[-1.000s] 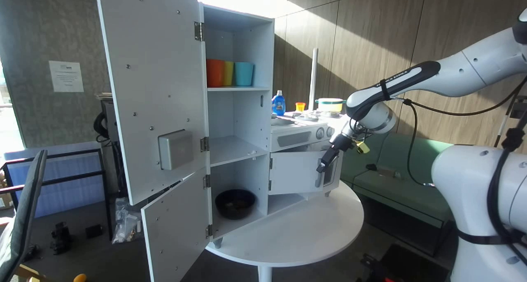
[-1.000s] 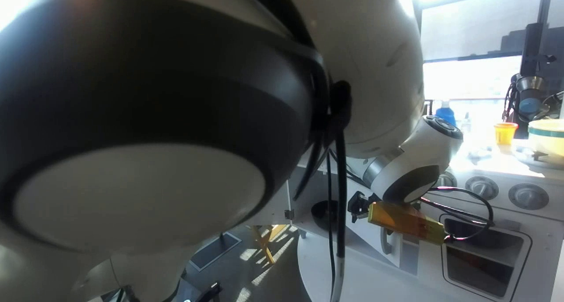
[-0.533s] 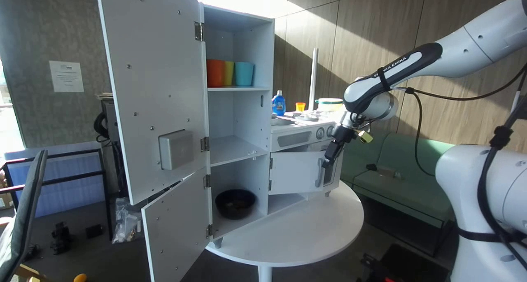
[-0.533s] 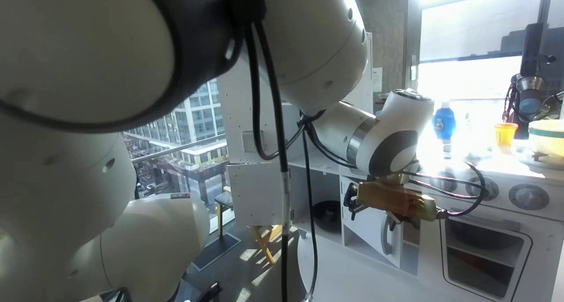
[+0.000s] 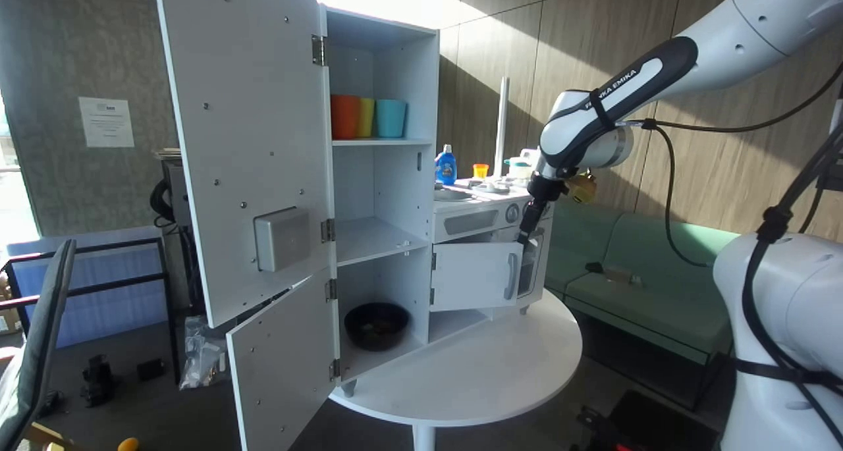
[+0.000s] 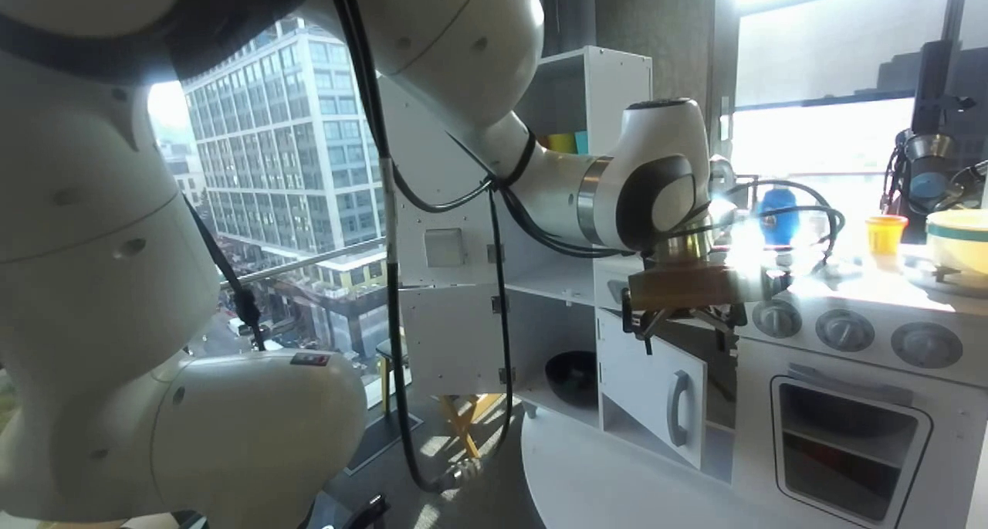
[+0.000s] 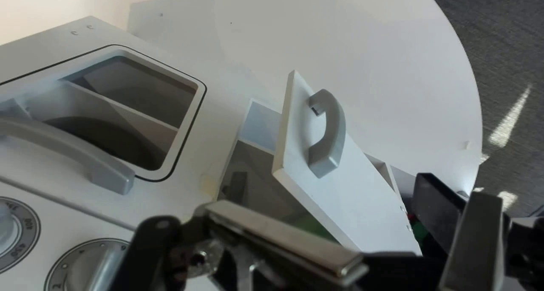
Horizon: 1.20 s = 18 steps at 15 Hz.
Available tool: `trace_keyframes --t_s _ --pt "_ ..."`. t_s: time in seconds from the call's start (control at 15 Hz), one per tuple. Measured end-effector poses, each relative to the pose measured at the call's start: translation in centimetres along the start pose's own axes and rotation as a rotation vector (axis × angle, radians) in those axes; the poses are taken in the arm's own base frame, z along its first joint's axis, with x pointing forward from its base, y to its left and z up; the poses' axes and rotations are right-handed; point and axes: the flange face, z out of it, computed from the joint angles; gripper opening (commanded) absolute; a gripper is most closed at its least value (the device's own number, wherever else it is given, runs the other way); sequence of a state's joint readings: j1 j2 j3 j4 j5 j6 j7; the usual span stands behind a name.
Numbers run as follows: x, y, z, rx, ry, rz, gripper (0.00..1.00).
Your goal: Open the cupboard doors
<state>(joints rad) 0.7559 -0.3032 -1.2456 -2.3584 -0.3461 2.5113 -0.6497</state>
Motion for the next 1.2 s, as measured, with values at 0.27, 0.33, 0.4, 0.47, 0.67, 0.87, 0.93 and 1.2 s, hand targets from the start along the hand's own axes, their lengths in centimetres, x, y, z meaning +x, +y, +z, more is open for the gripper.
trace_keyframes --t_s 0.27,0.33,0.4,0.47,0.67,0.87,0.93,1.2 --pt "0.6 -0.5 -0.2 -0.048 -0.064 -0.1 1.0" --pt "0.6 -0.6 0.0 -0.043 -0.08 -0.13 1.0" --pt "0.5 -0.8 0.3 -0.032 -0.09 -0.164 1.0" --pt "0.5 -1.0 0.5 -0.019 -0.092 -0.2 1.0" --pt "0.9 -1.7 1.0 0.036 -0.084 -0.287 1.0" --pt "1.6 -2.1 1.7 0.066 -0.068 -0.334 1.0" --pt "1.9 -2.0 2.0 0.071 -0.065 -0.339 1.0" --pt "3.1 -1.1 3.1 0.069 -0.06 -0.346 1.0"
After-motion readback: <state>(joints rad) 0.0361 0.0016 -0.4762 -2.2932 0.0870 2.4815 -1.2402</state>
